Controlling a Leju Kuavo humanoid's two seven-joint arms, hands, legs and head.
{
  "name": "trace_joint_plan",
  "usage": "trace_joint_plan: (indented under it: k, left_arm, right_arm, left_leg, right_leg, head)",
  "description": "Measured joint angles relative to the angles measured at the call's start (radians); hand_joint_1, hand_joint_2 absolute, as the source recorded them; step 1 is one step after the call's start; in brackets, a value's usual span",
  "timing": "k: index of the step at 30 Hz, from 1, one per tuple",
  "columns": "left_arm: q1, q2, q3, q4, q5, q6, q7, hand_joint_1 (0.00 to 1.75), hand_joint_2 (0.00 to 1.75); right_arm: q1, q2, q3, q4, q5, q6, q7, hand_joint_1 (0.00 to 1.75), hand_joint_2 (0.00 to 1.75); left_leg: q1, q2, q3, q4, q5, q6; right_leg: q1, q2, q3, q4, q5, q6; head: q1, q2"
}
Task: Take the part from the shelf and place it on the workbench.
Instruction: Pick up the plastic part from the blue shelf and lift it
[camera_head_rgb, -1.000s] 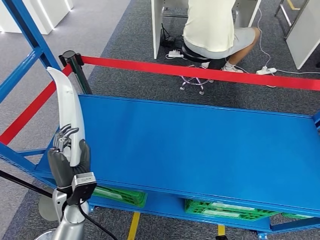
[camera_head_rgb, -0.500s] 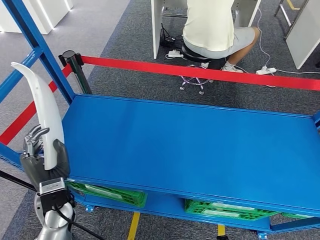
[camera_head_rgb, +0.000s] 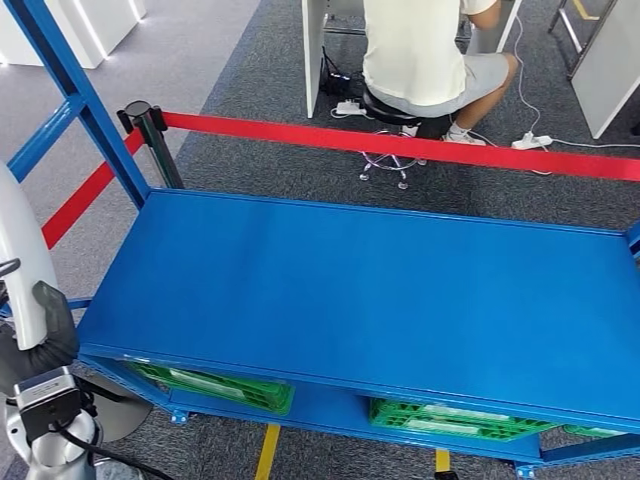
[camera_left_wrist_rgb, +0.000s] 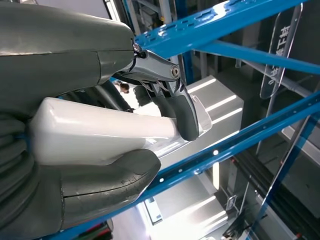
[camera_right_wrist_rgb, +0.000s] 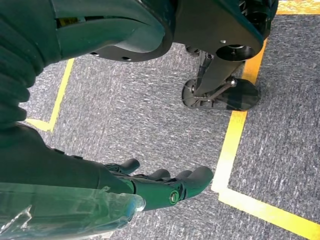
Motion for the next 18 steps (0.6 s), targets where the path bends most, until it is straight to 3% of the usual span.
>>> trace_joint_plan:
  k: [13,18]
  left_arm:
    - [0.029,0.033,0.048,-0.063,0.158,-0.016,-0.009,1.75,1.75]
    - [0.069,-0.006,0.032,-0.117,0.018,-0.006,-0.030,1.75,1.75]
  right_arm:
    - [0.002,0.000,-0.016,0.000,-0.013,-0.008,0.000,0.00,1.75]
    - [0.007,-0.002,-0.018,0.000,-0.005,-0.011,-0.007,0.00,1.75]
  left_leg:
    - [0.000,0.000,0.000,0.000,0.000,0.000]
    - [0.000,0.000,0.000,0.000,-0.001,0.000]
  right_leg:
    - [0.000,0.000,0.000,0.000,0.000,0.000]
    - [0.000,0.001,0.000,-0.001,0.000,0.000]
  head:
    - [0.000,0.000]
    - [0.000,0.000]
